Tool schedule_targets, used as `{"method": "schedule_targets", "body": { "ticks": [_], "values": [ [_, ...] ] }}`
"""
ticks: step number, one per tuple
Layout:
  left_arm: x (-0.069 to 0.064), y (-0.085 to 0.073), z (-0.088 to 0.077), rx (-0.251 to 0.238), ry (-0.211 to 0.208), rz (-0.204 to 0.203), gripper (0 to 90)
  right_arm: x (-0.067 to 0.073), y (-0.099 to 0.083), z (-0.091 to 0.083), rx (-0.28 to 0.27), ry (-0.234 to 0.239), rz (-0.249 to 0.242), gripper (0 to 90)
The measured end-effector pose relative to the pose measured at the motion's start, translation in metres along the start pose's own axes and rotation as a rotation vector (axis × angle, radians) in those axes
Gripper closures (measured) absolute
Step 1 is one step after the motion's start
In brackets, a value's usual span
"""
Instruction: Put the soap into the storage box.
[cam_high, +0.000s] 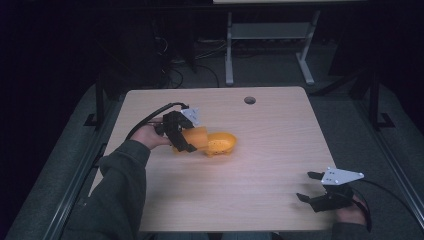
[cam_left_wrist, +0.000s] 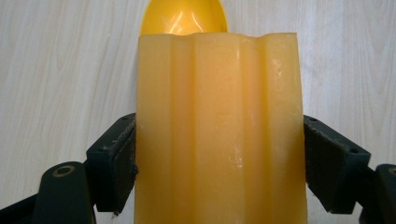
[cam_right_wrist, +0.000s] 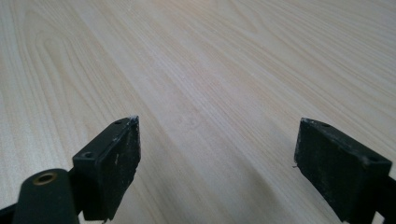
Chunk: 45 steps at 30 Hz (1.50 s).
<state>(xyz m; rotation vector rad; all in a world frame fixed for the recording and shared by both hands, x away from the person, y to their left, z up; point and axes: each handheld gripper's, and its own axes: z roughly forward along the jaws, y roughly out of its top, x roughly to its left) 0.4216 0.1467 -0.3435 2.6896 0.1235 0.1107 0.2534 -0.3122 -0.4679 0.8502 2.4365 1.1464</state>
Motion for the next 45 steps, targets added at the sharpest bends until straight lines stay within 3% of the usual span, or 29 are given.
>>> {"method": "schedule_targets", "body": {
  "ticks": [15,23,36,45],
  "values": [
    [0.006,0.019,0.004,-0.002,-0.007,0.038,21.0,0.000,0.000,-0.001,-0.003,-0.007,0.006,14.0],
    [0.014,0.034,0.020,-0.005,-0.047,0.067,21.0,-0.001,-0.001,-0.005,-0.012,-0.025,0.008,14.0],
    [0.025,0.059,0.038,0.007,-0.060,0.113,21.1,0.000,-0.002,-0.006,-0.009,-0.030,0.013,14.0],
    [0.031,0.060,0.055,0.028,-0.082,0.093,21.0,0.000,-0.002,-0.005,-0.005,-0.026,0.018,14.0]
  ]
}}
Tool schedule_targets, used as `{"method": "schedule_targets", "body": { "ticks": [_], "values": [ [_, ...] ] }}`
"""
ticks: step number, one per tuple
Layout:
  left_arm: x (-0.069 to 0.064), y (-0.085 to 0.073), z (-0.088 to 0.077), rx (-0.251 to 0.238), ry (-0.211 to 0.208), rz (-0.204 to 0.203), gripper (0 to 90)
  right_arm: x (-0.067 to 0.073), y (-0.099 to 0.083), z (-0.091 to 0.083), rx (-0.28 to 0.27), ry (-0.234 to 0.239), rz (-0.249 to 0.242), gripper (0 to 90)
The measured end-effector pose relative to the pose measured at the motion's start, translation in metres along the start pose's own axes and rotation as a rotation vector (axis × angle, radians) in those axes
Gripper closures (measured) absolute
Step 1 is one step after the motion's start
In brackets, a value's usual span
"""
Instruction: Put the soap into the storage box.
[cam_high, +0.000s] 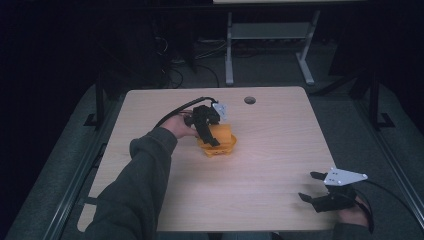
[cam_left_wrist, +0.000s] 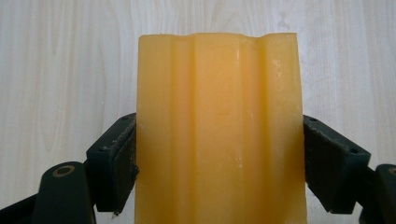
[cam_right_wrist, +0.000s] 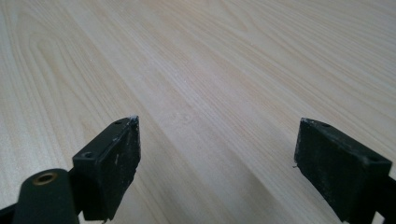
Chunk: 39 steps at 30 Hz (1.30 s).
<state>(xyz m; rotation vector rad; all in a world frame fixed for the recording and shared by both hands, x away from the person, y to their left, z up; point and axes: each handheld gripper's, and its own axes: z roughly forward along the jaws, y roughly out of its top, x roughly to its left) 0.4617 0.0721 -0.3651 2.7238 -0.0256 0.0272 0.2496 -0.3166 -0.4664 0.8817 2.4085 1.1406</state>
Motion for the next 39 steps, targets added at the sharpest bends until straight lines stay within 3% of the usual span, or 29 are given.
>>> {"method": "schedule_targets", "body": {
  "ticks": [15,31,39],
  "values": [
    [0.007,0.002,0.019,0.010,-0.049,0.004,21.0,0.000,0.000,0.002,0.006,0.006,-0.010,14.0],
    [0.007,0.000,0.022,0.025,-0.043,0.033,20.8,0.001,0.000,0.003,0.006,0.016,-0.014,14.0],
    [0.008,0.000,0.024,0.030,-0.051,0.017,20.1,0.001,0.000,0.004,0.013,0.021,-0.010,14.0]
  ]
}}
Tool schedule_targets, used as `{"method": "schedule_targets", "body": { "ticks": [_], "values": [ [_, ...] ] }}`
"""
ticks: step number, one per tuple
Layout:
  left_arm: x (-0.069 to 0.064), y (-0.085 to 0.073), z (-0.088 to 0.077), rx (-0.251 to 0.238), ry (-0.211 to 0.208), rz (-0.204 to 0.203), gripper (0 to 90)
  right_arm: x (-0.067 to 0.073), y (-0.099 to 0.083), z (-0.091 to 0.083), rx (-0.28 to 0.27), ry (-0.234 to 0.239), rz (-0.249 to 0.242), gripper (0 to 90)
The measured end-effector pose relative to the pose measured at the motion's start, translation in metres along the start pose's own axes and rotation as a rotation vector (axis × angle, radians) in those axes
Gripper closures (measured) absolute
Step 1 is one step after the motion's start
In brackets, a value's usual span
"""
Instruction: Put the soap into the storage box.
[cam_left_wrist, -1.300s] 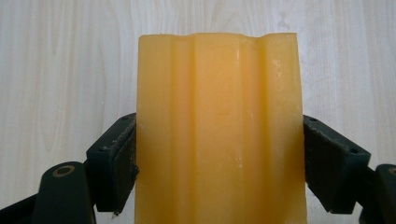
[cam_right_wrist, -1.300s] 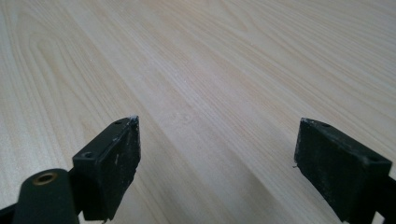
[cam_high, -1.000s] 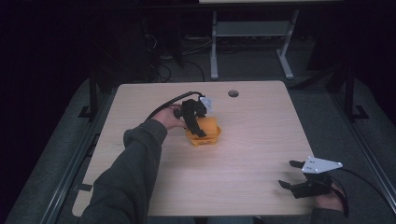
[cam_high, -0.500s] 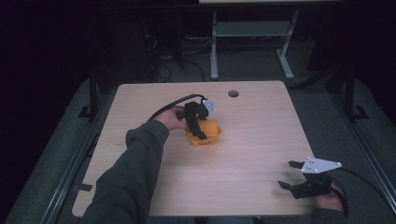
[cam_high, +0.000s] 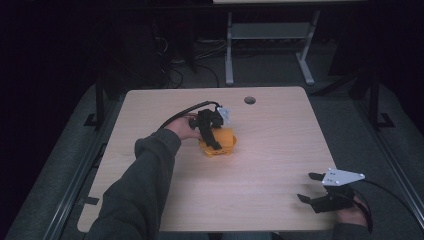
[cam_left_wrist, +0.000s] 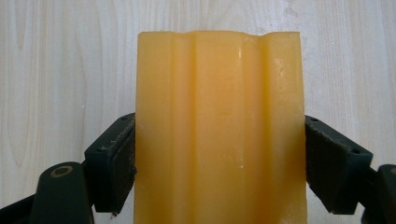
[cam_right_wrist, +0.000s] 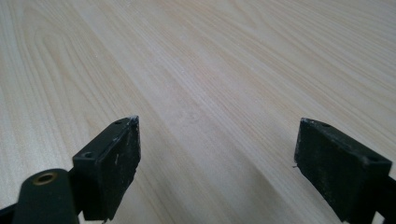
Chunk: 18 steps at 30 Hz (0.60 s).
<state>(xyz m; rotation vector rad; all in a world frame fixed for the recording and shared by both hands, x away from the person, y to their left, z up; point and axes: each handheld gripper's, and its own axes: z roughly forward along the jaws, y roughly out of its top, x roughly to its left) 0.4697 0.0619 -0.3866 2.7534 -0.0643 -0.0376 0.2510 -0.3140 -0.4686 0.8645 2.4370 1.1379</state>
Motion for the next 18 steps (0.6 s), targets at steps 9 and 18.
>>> {"method": "schedule_targets", "body": {
  "ticks": [9,18],
  "values": [
    [-0.0001,0.0004,0.0002,-0.002,0.002,-0.002,20.1,-0.0004,-0.0003,0.0003,0.000,0.000,0.001,14.0],
    [-0.0013,0.0009,-0.0022,-0.008,0.015,0.004,19.8,-0.0006,-0.0005,0.0004,0.002,0.000,0.001,14.0]
  ]
}}
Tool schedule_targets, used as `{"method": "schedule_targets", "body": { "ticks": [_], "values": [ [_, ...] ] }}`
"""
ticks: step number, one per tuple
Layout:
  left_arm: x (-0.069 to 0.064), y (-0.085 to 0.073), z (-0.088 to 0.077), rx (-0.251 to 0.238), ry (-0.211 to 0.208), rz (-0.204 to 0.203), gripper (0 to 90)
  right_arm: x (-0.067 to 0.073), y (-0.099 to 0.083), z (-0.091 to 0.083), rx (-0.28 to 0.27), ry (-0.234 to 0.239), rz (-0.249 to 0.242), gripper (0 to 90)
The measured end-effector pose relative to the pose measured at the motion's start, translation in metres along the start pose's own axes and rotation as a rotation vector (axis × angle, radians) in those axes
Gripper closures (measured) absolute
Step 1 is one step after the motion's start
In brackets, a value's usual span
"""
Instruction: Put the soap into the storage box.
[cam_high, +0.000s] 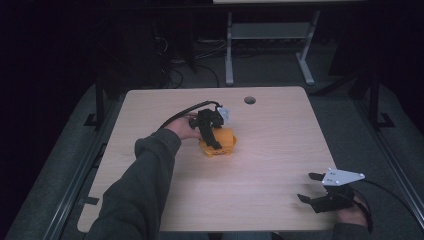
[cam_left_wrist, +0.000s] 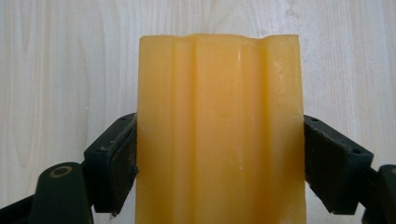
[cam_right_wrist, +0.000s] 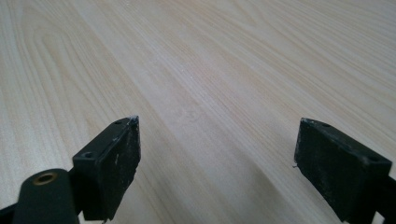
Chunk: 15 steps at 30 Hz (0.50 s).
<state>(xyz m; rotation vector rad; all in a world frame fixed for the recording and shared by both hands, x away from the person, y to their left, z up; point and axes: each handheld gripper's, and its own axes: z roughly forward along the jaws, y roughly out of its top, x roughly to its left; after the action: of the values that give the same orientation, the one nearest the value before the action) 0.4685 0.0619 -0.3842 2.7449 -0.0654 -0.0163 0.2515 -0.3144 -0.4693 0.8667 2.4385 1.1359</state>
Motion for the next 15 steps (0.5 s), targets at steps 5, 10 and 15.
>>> {"method": "schedule_targets", "body": {
  "ticks": [5,10,15],
  "values": [
    [-0.001,0.000,-0.004,-0.012,0.004,-0.003,19.5,0.000,0.000,0.000,0.001,0.001,0.001,14.0],
    [-0.003,0.000,-0.011,-0.032,0.019,-0.002,19.0,0.000,0.000,0.001,0.004,0.004,0.001,14.0],
    [-0.006,0.000,-0.019,-0.045,0.032,-0.005,19.2,-0.001,-0.001,0.002,0.002,0.009,0.007,14.0]
  ]
}}
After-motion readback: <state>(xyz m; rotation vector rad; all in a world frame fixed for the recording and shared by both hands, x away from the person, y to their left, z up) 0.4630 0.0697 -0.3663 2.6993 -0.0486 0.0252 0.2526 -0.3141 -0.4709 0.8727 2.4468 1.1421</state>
